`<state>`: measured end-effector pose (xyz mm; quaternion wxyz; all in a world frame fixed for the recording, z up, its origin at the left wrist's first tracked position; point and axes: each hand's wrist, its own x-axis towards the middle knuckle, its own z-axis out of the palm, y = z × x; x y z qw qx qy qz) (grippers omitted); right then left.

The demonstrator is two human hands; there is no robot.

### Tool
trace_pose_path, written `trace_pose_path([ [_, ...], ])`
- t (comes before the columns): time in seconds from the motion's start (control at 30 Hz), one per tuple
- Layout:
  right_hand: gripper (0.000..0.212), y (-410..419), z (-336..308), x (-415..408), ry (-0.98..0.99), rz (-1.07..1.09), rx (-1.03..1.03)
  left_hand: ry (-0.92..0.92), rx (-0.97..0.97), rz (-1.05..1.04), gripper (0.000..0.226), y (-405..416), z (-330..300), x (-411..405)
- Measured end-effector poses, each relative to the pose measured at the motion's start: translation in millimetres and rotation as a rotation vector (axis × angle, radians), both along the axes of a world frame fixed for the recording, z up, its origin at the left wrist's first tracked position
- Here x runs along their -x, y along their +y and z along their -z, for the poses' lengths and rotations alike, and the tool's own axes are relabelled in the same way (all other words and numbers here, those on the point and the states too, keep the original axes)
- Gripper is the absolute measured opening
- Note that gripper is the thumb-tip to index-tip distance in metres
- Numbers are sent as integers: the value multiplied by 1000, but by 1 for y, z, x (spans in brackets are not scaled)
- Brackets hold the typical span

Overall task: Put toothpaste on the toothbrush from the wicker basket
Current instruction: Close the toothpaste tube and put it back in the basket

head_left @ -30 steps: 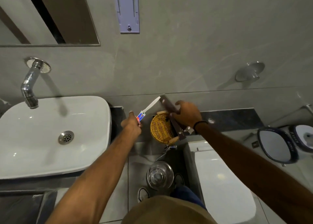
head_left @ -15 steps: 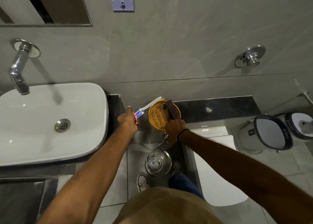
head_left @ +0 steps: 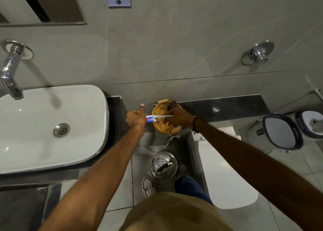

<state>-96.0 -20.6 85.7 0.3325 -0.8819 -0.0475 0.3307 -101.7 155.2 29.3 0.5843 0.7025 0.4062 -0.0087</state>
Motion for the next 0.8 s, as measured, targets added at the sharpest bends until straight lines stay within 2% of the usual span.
trace_pose_path([
  [0.1,32,-8,6,1,-19,38,-34,7,15,30,45,-8,0,-6],
  [0.17,33,-17,10,-4,-5,85,-57,83,44,28,59,-10,3,-10],
  [0.23,24,-27,17,-8,50,181,-90,180,87,20,72,-11,9,-10],
  [0.3,15,-39,30,-13,120,296,-78,243,151,8,72,-12,21,-13],
  [0.4,34,-49,55,-21,194,421,-62,313,324,18,61,-19,38,-22],
  [0.47,40,-52,71,-29,186,445,-40,332,424,70,55,-27,49,-31],
  [0.6,37,-49,103,-41,137,477,32,330,485,170,36,-39,71,-50],
  [0.73,31,-38,133,-49,67,445,103,288,546,148,10,-41,94,-64],
  [0.8,31,-33,145,-53,28,428,135,260,563,166,8,-39,106,-69],
])
